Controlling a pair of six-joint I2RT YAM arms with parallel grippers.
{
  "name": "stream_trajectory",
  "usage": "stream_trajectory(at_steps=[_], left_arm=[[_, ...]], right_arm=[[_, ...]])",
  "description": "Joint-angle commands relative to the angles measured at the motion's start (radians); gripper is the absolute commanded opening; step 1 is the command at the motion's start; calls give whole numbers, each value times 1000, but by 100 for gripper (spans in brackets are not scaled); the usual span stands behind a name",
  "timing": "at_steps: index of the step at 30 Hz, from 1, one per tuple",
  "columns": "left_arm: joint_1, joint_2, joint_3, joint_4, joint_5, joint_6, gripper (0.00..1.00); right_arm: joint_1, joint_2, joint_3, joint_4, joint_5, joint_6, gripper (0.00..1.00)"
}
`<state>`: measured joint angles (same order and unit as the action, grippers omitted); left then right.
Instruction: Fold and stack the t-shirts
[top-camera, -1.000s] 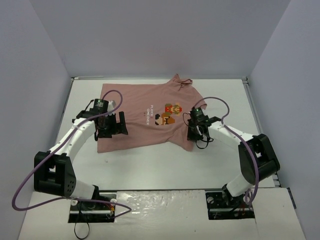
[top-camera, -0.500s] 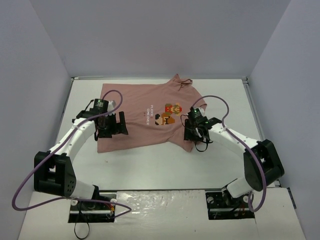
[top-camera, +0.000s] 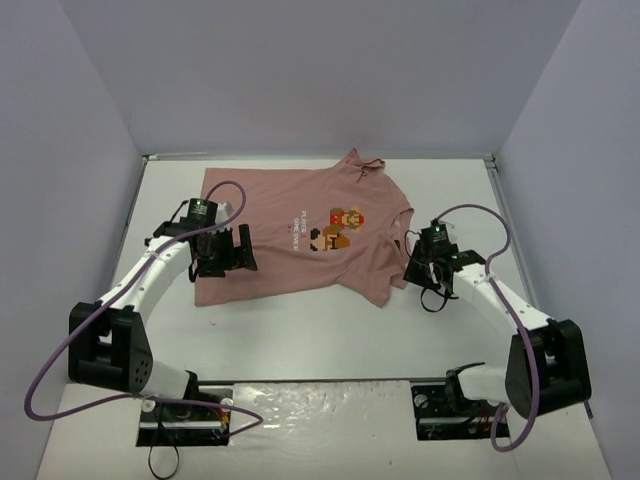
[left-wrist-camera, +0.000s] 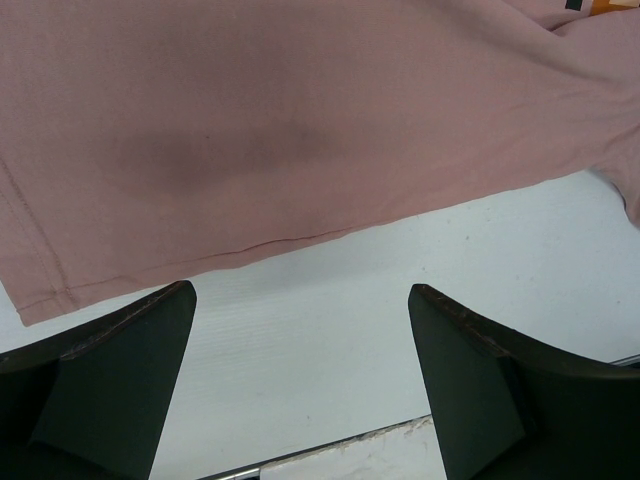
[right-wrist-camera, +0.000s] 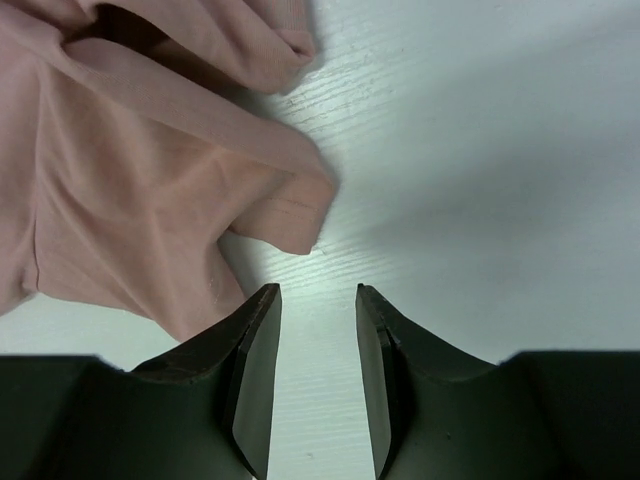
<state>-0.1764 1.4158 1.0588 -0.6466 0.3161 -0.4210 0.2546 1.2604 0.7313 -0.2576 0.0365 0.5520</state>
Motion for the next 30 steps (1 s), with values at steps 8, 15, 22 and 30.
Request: stream_trajectory(at_steps=[8, 15, 22, 30], left_arm=[[2, -10, 37, 19, 24, 19, 86], [1, -11, 33, 13, 24, 22, 86], [2, -3, 31, 15, 27, 26, 86], [2, -6, 30, 12, 24, 27, 86]], right_arm=[[-12, 180, 15, 140, 24, 83, 33], [-11, 242, 23, 168, 17, 100, 33], [-2, 270, 17, 189, 25, 111, 33], [34, 287, -5, 183, 33, 134, 28]])
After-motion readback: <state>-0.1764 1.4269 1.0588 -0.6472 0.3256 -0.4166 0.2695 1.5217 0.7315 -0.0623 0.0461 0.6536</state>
